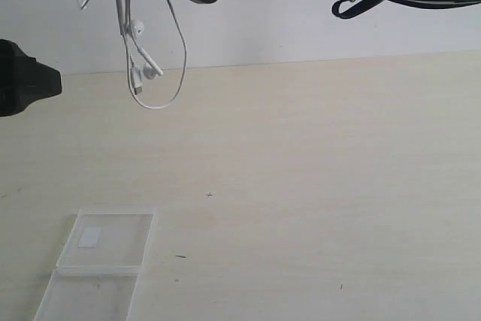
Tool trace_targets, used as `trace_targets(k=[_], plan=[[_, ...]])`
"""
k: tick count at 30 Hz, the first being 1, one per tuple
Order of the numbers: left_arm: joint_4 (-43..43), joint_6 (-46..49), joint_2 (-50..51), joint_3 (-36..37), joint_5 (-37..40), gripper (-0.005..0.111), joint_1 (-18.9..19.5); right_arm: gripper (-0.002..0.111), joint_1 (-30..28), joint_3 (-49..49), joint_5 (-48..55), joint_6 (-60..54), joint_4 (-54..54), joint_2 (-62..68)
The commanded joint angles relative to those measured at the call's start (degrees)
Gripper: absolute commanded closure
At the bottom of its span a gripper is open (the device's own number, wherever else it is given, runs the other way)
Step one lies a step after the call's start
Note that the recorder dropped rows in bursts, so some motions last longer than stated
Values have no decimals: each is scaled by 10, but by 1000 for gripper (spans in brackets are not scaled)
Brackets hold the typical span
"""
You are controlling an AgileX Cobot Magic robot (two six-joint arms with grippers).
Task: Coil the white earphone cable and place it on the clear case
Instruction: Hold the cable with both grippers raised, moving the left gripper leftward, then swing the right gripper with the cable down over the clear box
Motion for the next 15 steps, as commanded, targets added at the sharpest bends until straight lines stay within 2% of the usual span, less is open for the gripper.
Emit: trace_targets(k=[1,5,6,8,10,15], plan=[[18,-21,-5,1,10,37,2,108,-3,3,-14,1,-14,-4],[142,-76,-24,1,101,37,2,108,-3,3,-2,103,-159,-5],[200,-111,-44,1,129,37,2,108,-3,3,17,179,-243,-5],[254,-125,-77,1,146,37,2,108,-3,3,65,276,-358,-5],[283,-145,-104,1,152,37,2,108,-3,3,113,316,-404,-5],[295,-151,-154,1,151,38,2,108,-3,2,249,393,-408,-5]])
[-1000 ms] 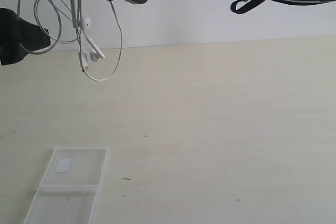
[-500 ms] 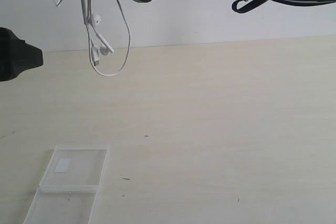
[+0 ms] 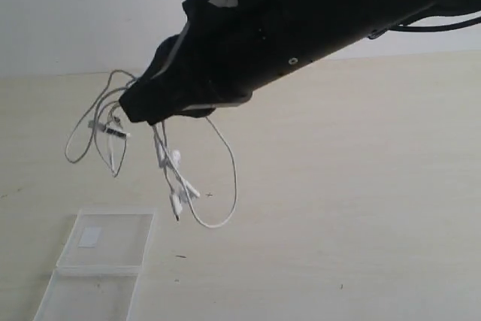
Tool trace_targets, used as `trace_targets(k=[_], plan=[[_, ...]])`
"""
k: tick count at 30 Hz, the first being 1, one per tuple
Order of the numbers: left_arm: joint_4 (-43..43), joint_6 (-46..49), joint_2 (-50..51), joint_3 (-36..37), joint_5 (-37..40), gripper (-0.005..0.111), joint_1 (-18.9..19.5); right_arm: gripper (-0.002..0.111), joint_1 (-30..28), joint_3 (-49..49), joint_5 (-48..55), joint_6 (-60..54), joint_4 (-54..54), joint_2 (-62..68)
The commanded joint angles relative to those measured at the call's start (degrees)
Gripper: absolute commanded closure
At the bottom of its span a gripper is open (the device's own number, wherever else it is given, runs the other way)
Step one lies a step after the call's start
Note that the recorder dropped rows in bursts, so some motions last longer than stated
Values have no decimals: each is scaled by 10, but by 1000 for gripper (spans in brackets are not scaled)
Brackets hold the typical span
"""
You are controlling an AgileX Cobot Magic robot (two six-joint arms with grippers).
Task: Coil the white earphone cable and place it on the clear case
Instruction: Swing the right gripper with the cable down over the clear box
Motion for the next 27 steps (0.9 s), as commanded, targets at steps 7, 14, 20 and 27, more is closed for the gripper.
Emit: trace_targets(k=[7,14,20,27], plan=[[8,-6,-16,1,-7,38,2,108,41,1,125,79,-24,38],[8,-6,-16,1,-7,38,2,108,82,-33,123,143,-50,111],[8,-6,-16,1,-7,38,2,108,84,-86,158,212,-62,167],[8,-6,-16,1,-7,38,2,108,84,-119,200,258,-75,220]])
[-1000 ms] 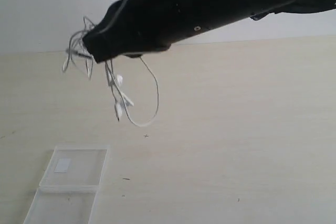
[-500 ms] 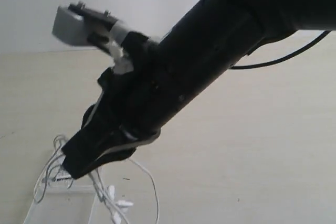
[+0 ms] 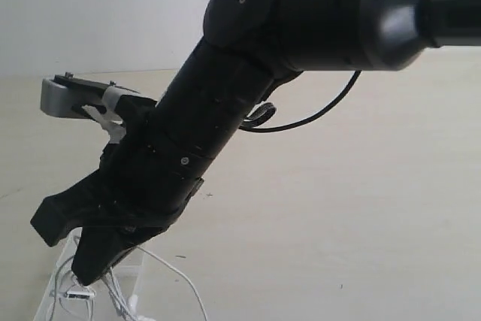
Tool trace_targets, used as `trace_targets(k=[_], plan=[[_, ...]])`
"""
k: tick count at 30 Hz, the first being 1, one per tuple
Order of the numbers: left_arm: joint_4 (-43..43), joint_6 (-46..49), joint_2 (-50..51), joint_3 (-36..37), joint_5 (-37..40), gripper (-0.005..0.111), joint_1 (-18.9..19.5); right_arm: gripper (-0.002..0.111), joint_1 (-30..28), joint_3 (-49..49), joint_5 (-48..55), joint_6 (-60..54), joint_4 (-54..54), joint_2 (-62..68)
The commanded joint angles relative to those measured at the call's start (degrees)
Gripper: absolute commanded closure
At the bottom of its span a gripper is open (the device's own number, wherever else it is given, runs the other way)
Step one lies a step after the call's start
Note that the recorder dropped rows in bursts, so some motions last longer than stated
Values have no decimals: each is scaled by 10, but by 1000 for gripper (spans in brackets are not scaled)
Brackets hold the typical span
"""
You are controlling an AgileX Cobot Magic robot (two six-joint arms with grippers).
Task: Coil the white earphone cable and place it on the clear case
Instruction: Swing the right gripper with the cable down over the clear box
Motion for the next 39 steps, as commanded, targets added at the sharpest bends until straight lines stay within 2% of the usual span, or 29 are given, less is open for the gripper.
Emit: trace_targets(k=[1,10,28,39], plan=[[5,-3,-4,1,-7,38,2,108,0,-11,37,21,-6,25],[7,-3,-4,1,-29,38,2,108,7,-20,32,36,-9,48],[7,-3,-4,1,-29,38,2,108,7,-207,80,124,-11,200],[7,-3,-4,1,-29,38,2,108,7,-238,57,142,-21,237]])
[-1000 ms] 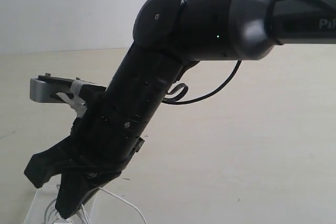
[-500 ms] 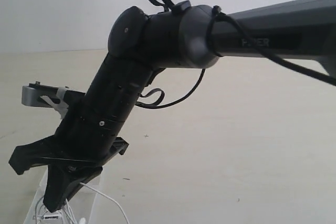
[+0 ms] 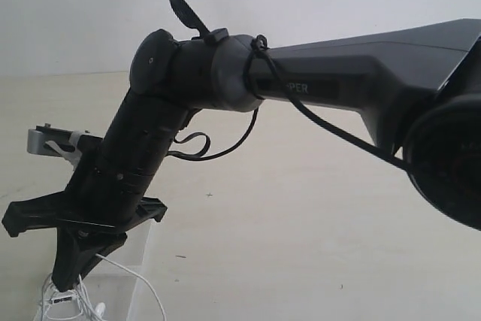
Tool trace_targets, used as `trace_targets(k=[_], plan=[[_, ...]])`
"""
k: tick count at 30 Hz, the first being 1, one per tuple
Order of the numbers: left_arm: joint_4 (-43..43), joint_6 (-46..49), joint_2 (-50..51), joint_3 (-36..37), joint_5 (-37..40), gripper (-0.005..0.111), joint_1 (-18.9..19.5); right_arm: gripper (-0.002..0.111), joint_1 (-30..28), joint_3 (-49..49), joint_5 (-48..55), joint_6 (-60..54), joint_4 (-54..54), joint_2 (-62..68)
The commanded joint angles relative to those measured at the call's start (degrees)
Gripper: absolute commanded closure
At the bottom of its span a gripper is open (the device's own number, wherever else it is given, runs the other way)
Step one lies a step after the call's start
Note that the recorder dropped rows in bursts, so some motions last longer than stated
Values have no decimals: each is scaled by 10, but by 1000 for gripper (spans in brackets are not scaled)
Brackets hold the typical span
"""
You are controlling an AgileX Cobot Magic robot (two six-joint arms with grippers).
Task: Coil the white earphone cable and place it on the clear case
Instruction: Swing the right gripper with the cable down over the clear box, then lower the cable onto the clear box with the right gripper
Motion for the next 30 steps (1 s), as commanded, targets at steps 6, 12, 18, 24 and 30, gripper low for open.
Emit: trace_targets(k=[6,12,18,24,30], plan=[[3,-2,-4,1,-10,38,2,108,1,-6,-56,3,-1,0],[-1,-2,-4,1,-10,38,2,108,1,-6,-91,1,-5,0],[-3,-1,-4,1,-10,38,2,108,1,-6,-97,0,-27,0],[-3,-1,-4,1,-10,38,2,108,1,-6,-114,5,-35,0],[-5,1,-4,1,-10,38,2,108,1,-6,-145,35,-34,0]])
